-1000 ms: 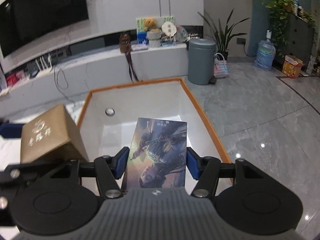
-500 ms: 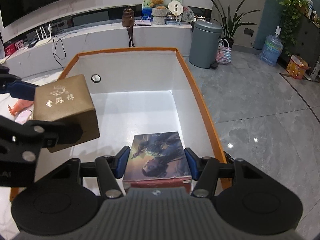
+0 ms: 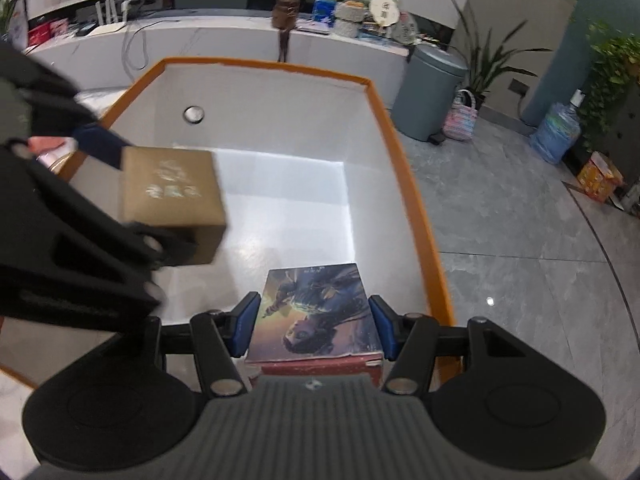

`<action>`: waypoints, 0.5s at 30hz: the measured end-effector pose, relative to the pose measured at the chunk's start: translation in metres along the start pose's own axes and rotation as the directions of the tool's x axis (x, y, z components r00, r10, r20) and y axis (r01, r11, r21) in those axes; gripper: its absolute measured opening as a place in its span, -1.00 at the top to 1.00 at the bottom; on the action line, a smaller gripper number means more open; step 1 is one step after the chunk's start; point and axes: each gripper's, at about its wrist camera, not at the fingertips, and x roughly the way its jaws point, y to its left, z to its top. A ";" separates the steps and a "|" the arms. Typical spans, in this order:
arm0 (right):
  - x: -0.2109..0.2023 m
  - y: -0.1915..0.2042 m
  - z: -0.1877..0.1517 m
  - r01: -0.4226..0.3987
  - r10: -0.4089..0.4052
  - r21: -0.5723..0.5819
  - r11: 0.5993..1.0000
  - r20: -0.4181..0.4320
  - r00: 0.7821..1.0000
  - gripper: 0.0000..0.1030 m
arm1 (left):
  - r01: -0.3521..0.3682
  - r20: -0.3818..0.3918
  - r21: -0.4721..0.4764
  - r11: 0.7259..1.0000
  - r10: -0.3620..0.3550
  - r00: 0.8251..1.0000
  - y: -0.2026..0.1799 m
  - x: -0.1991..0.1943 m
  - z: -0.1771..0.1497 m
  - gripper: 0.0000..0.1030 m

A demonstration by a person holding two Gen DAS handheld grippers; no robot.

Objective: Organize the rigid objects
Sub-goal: 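Lift both held boxes and carry them over the orange box, then lower the gold box into the orange box with the left tool while the right tool releases the card box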

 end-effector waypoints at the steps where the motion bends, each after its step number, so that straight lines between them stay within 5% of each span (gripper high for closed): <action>1: 0.001 0.002 -0.001 0.013 -0.013 -0.029 0.999 -0.003 1.000 -0.12 | -0.002 -0.008 0.015 1.000 0.002 1.000 -0.003 0.002 0.000 -0.51; 15: 0.004 0.002 -0.004 0.046 -0.049 -0.111 0.993 -0.025 0.998 -0.12 | 0.038 -0.057 0.075 0.996 -0.034 0.998 -0.008 0.017 0.007 -0.51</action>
